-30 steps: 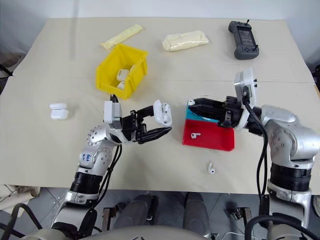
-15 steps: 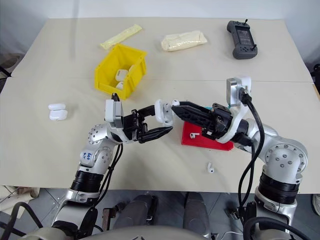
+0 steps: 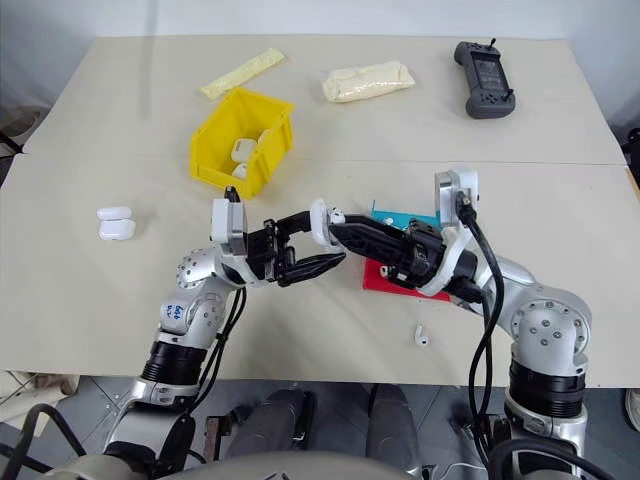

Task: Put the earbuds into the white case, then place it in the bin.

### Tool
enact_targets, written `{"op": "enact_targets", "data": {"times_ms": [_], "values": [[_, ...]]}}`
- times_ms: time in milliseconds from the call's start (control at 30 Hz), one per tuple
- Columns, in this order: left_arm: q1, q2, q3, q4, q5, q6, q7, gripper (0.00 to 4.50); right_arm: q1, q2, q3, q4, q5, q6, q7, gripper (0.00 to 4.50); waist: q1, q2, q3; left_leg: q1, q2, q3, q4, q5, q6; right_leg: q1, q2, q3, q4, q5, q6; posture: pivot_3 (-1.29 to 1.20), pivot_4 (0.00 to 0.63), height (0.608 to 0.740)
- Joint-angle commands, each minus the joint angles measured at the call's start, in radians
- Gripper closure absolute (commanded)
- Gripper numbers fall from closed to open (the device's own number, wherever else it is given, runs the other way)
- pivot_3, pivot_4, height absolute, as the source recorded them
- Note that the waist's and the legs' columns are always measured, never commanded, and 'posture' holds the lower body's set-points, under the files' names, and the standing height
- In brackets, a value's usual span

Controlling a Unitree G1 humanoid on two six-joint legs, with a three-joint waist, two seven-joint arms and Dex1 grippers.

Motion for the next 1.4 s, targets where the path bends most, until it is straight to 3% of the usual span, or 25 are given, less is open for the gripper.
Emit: {"op": "enact_targets", "data": {"times_ms": [33,500,800,833,1167,1400], "values": [[-0.010,-0.007,0.008,-0.044,-0.027,0.000,0.008,1.73,0.019,-0.016,0.022,-0.031,-0.022,-0.035,0.016,3.95,0.000,0.000,0.000,0.000,0.000,0.000,0.000,0.000,0.000,0.000,0.000,0.000,0.000,0.000,0.000,0.00,0.150,0.740],[-0.020,-0.022,0.016,-0.042,-0.032,0.007,0.022,1.73,0.030,-0.057,0.130,-0.053,-0.180,-0.167,0.077,3.95,0.000,0.000,0.000,0.000,0.000,0.000,0.000,0.000,0.000,0.000,0.000,0.000,0.000,0.000,0.000,0.00,0.150,0.740],[-0.029,-0.033,0.017,-0.033,-0.030,0.001,0.026,1.73,0.027,-0.064,0.135,-0.055,-0.139,-0.130,0.040,3.95,0.000,0.000,0.000,0.000,0.000,0.000,0.000,0.000,0.000,0.000,0.000,0.000,-0.001,0.000,0.000,0.00,0.150,0.740],[-0.029,-0.033,0.017,-0.032,-0.030,0.001,0.025,1.73,0.025,-0.065,0.136,-0.057,-0.136,-0.129,0.036,3.21,0.000,0.000,0.000,0.000,0.000,0.000,0.000,0.000,0.000,0.000,0.000,0.000,-0.001,0.000,0.000,0.00,0.150,0.740],[-0.036,-0.040,0.018,-0.020,-0.027,-0.004,0.015,1.73,-0.001,-0.113,0.089,-0.061,-0.107,-0.126,0.018,0.04,0.001,0.000,0.000,0.000,0.000,0.000,0.000,0.000,0.000,0.000,0.000,0.000,-0.001,0.000,0.000,0.00,0.150,0.740],[-0.011,0.022,0.040,-0.031,-0.033,0.013,-0.031,1.73,0.179,-0.274,-0.100,-0.070,-0.182,-0.223,0.124,0.01,0.005,0.000,0.000,0.000,-0.001,0.000,0.000,-0.001,0.002,0.001,0.000,0.000,-0.002,0.000,0.000,0.00,0.150,0.740]]}}
